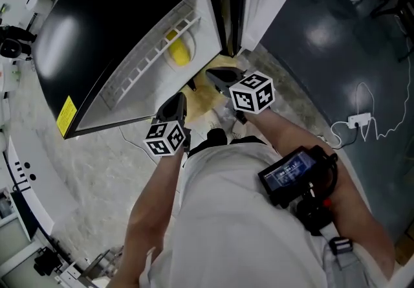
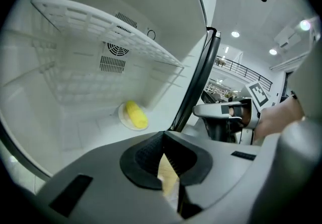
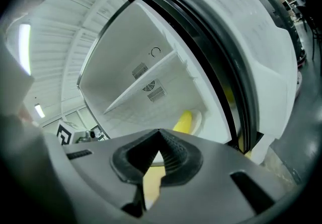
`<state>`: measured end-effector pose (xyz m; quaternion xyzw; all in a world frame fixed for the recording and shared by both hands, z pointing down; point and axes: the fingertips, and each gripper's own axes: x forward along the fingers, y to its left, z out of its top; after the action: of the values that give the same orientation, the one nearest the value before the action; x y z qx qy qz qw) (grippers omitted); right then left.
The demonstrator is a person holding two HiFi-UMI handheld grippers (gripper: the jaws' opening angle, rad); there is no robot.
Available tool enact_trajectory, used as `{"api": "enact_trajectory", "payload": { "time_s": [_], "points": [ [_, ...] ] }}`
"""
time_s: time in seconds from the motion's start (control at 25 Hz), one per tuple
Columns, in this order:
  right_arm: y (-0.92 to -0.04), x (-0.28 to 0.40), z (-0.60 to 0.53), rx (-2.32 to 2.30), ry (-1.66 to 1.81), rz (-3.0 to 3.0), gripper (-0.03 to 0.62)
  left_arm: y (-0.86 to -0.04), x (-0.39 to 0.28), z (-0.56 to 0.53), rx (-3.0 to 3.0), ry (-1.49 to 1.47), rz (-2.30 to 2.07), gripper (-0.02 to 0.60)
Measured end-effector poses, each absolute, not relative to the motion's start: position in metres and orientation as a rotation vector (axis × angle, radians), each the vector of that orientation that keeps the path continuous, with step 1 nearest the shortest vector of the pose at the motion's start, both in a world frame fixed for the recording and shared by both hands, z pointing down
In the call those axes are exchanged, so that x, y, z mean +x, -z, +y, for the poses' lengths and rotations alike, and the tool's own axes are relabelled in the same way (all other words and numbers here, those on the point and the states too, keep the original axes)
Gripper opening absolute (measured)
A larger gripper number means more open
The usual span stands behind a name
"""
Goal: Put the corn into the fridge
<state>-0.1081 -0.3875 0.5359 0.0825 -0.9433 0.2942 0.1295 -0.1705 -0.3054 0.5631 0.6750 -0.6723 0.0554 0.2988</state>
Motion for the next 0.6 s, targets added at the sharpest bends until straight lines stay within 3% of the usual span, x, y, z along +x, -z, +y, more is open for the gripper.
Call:
{"api": "enact_trajectory", "payload": {
  "time_s": [0.6],
  "points": [
    [-0.488,-0.048,-0.357,0.142,-0.814,-2.889,0.006,-0.515,-0.136,-0.270,1.879,-0.044,-1.810,0.008]
  ]
}}
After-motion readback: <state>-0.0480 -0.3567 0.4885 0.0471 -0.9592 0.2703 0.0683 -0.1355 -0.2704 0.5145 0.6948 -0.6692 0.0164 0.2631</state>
